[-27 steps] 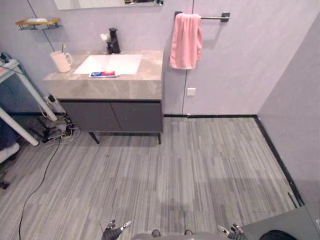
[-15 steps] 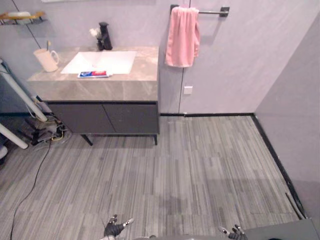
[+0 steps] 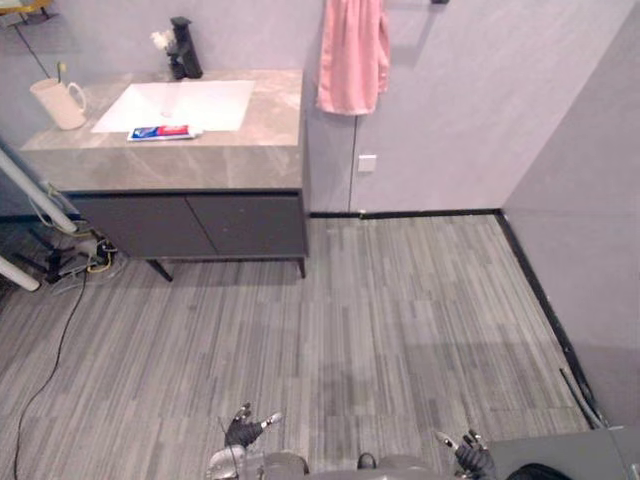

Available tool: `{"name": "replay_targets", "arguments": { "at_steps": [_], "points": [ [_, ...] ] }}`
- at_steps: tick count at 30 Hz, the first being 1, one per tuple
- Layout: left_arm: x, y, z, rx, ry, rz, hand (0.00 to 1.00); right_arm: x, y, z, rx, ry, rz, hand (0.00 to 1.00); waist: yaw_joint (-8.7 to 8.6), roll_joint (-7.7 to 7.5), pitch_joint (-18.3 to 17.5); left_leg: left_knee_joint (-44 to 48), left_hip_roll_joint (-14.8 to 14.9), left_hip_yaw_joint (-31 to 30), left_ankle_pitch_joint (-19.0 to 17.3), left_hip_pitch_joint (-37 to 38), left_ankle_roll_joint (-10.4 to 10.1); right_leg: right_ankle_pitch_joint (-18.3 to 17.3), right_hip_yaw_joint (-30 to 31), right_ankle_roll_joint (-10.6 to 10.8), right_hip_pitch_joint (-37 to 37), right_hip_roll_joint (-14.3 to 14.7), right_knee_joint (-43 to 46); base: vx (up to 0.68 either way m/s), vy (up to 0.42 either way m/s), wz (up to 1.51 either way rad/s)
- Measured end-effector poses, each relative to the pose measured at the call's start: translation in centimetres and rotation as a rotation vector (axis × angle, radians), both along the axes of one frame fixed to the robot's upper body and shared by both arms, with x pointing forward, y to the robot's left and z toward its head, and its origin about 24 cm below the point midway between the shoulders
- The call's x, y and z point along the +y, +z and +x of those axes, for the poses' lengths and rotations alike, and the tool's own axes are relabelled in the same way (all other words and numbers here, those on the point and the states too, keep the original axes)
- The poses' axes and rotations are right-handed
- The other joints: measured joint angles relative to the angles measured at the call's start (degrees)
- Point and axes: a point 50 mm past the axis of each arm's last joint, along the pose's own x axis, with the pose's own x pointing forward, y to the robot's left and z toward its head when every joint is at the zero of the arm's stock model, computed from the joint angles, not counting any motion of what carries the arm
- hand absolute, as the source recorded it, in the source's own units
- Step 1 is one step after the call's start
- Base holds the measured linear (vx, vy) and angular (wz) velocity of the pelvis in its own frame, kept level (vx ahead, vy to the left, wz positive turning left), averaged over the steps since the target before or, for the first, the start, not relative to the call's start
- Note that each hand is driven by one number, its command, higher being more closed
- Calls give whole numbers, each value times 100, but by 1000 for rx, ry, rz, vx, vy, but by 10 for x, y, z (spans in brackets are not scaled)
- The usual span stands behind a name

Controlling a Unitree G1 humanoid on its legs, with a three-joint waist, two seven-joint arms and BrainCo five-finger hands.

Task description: Organize washtable

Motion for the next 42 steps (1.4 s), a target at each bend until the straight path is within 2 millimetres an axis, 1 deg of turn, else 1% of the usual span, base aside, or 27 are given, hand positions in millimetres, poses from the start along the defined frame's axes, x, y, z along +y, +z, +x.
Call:
{"name": "replay_targets", "arguments": {
  "at_steps": [1, 2, 4, 6, 8, 11, 13, 14, 15, 17, 19, 20, 22, 24, 26, 28, 29, 30, 31, 33, 34, 35, 36, 37, 39, 40, 42],
  "points": [
    [-1, 1, -1, -10, 20, -3, 0, -2, 1, 1, -7, -8, -4, 0, 2, 25, 31, 886, 202, -149, 106, -377, 102, -44, 151, -77, 3, 118, 76, 48, -61, -72],
    [-1, 1, -2, -16, 41, -9, 0, -4, 2, 5, -19, -13, -8, 0, 8, 69, 41, 1588, 293, -367, 234, -764, 53, -92, 342, -172, 21, 193, 152, 78, -21, -79],
    [-1, 1, -2, -21, 54, -16, 0, -4, 2, 6, -15, -25, -17, 0, -3, 80, 39, 1774, 191, -654, 67, -982, 69, -135, 661, -235, 62, 197, 230, 177, 59, -90],
    [-1, 2, -1, -28, 61, -18, 0, -4, 2, 6, -14, -27, -19, 0, 4, 78, 46, 1384, -23, -836, -56, -1126, 93, -193, 965, -215, 119, 139, 212, 230, 113, -83],
    [-1, 3, 0, -45, 66, -12, 0, -4, 4, 12, -27, -23, -21, 0, 19, 79, 48, 266, -343, -1082, -19, -1376, 45, -354, 1312, -118, 96, -2, 206, 267, 204, -74],
    [-3, 3, 0, -45, 84, -14, 0, 4, 4, 20, -40, 5, -7, 0, 43, 150, 45, -682, -303, -1054, 95, -1380, -44, -618, 1694, 43, 124, -7, 243, 305, 282, -86],
    [3, 4, -3, -46, 108, -10, 0, 14, 2, 19, -32, 34, 12, 0, 202, 10, -122, -361, -411, -656, 203, -1258, 243, -976, 2103, 247, 268, -247, 351, 410, 370, -105],
    [11, 4, -7, -43, 126, 9, 0, 23, 0, 14, -14, 61, 30, 0, 248, -239, -263, -430, -626, -375, 60, -1116, 454, -1092, 2155, 700, 81, -459, 1028, 543, 421, -96],
    [14, 5, -5, -53, 134, 12, 0, 28, 0, 15, -15, 93, 32, 0, 307, -373, -275, -483, -801, -218, -48, -898, 616, -1033, 2123, 1136, -195, -563, 1890, 544, 410, -63],
    [13, 4, -2, -48, 128, 11, 0, 27, -1, 15, -9, 100, 28, 0, 267, -389, -234, -641, -1053, -209, -199, -435, 820, -730, 1783, 1713, -602, -686, 3199, 483, 330, -7],
    [9, 3, 0, -38, 129, 2, 0, 24, 0, 16, -10, 120, 14, 0, 270, -318, -177, -930, -1172, -207, -321, 112, 854, -762, 1172, 1605, -1033, -828, 4030, 395, 230, 4],
    [7, 3, 2, -42, 132, -4, 0, 22, 1, 20, -19, 133, 0, 0, 280, -236, -125, -1197, -1191, -221, -371, 461, 895, -784, 698, 1418, -1381, -891, 4228, 284, 149, -4],
    [6, 3, 3, -37, 136, -2, 0, 20, 3, 25, -36, 134, -7, 0, 254, -234, -97, -1624, -1183, -288, -373, 930, 887, -850, 11, 1170, -1879, -890, 4104, 364, 136, 10],
    [4, 2, 6, -34, 129, -7, 0, 19, 5, 33, -58, 140, -16, 0, 147, -226, -13, -1979, -1179, -378, -384, 1410, 860, -833, -545, 1041, -2167, -877, 3425, 416, 74, 25],
    [-6, 2, 11, -32, 99, -25, 0, 18, 9, 43, -86, 147, -21, 0, 25, -190, 32, -2170, -1189, -595, -468, 1659, 712, -235, -826, 537, -2511, -720, 1988, 488, 31, 43],
    [-12, 1, 12, -28, 77, -36, 0, 19, 9, 47, -94, 148, -20, 0, -16, -194, 62, -2191, -1210, -861, -549, 1847, 570, 309, -762, 362, -2535, -592, 1285, 518, -64, 76],
    [-18, 1, 12, -29, 80, -51, 0, 20, 9, 45, -88, 147, -19, 0, -41, -199, 60, -2110, -1222, -1230, -620, 2040, 446, 994, -609, 120, -2469, -534, 1223, 682, -159, 100],
    [-23, 1, 14, -31, 84, -66, 0, 19, 9, 47, -93, 150, -22, 0, -41, -158, 54, -2036, -1152, -1359, -634, 2085, 424, 937, -641, 112, -2460, -523, 1412, 710, -211, 91],
    [-29, 2, 17, -43, 94, -84, 0, 14, 12, 53, -105, 160, -37, 0, 35, 21, 75, -1723, -992, -1516, -609, 2039, 363, 722, -756, 4, -2369, -518, 1552, 569, -202, 59],
    [-33, 2, 19, -48, 127, -106, 0, 11, 15, 60, -126, 164, -49, 0, -31, 202, 158, -491, -852, -1591, -469, 1546, 150, 403, -981, -26, -2089, -493, 1545, 557, -201, 45],
    [-33, 3, 21, -57, 146, -112, 0, 10, 15, 60, -126, 164, -53, 0, -28, 254, 198, 565, -739, -1544, -148, 1127, 30, 276, -1024, -59, -1819, -447, 1420, 529, -176, 23],
    [-28, 5, 23, -73, 159, -104, 0, 9, 16, 61, -127, 163, -55, 0, 12, 269, 286, 2162, -397, -1459, 281, 487, -91, 181, -1077, -169, -1228, -295, 1096, 514, -155, 13],
    [-28, 5, 24, -78, 160, -103, 0, 11, 15, 61, -128, 162, -50, 0, 11, 323, 283, 2581, -236, -1329, 216, 315, -81, 156, -1100, -210, -933, -257, 953, 476, -135, 8],
    [-25, 8, 27, -96, 158, -97, 0, 17, 15, 61, -131, 161, -35, 0, 21, 216, 349, 2980, -40, -1100, 130, -6, -32, 118, -1116, -257, -457, -252, 687, 355, -105, 5],
    [-23, 12, 32, -125, 146, -91, 0, 25, 14, 61, -131, 157, -12, 0, 53, 92, 348, 2780, 65, -816, 67, -496, 68, 63, -1117, -196, 81, -336, 244, 380, -110, 1],
    [-26, 13, 35, -141, 134, -101, 0, 27, 14, 62, -138, 154, -7, 0, 85, 112, 370, 2303, 106, -573, -22, -815, 208, 46, -1103, -166, 338, -365, 47, 418, -61, -6],
    [-30, 15, 38, -156, 110, -103, 0, 28, 15, 63, -147, 152, -6, 0, 151, 168, 377, 846, 96, -38, -49, -1032, 183, -74, -1125, -8, 715, -457, -267, 352, 26, 4]
  ]
}}
